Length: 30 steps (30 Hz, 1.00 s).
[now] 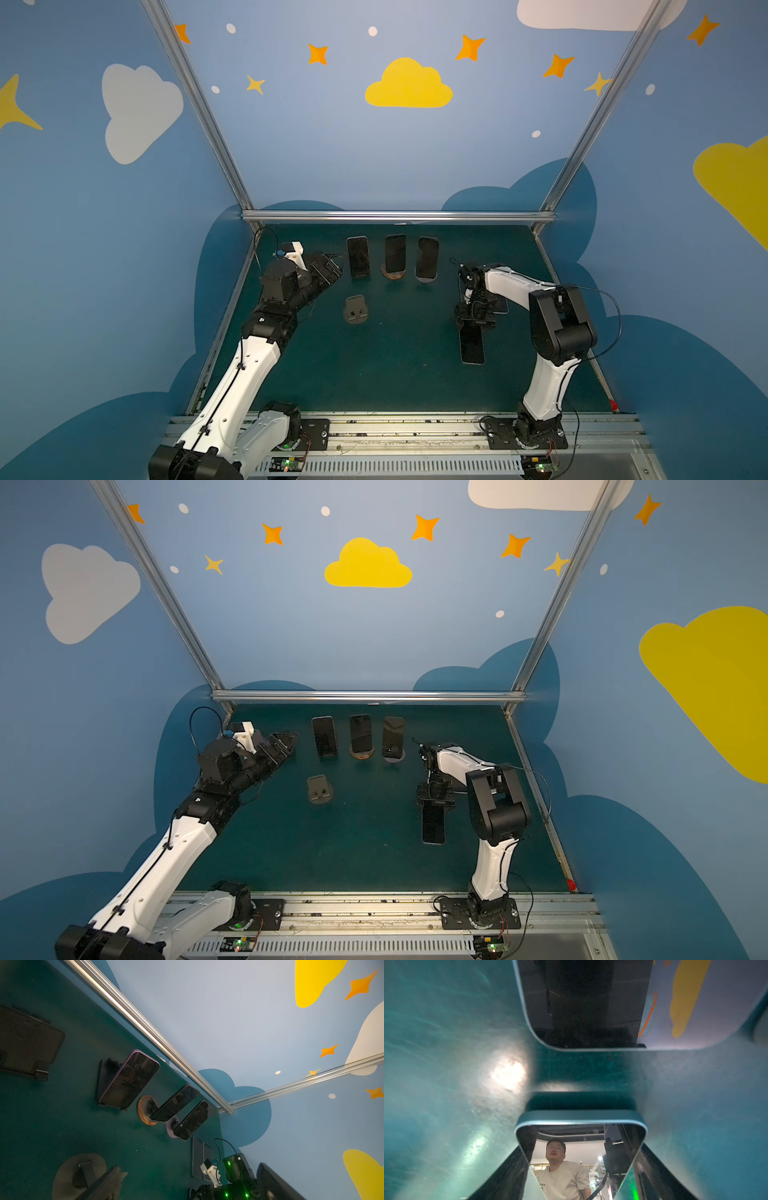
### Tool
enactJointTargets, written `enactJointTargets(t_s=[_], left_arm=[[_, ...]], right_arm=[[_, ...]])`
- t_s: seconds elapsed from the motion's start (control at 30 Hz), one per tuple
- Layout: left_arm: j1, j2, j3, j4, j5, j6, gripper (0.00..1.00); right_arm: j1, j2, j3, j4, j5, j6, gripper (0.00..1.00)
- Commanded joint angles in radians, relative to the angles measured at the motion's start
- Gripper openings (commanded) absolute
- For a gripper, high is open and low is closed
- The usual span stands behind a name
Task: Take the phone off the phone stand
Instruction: 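Lower the mint-green phone flat onto the table beside the flat phones, then open and raise the right gripper while the left gripper reaches toward the grey stand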
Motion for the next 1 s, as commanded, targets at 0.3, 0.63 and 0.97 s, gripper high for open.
enactJointTargets(t_s=[0.3, 0.63, 0.97], left_arm=[[-0.003, -0.008, 0.023, -0.006, -0.005, 0.042, 1.00], [0.051, -0.035, 0.050, -0.200, -0.271, 0.000, 1.00], [0.003, 0.039, 0.104, -0.290, -0.340, 0.098, 1.00]], right_arm=[[0.025, -0.062, 0.122, -0.139, 0.098, 0.000, 0.88], [0.268, -0.266, 0.293, -0.154, 0.248, 0.098, 0.88], [0.519, -0.319, 0.360, -0.058, 0.476, 0.147, 0.89]])
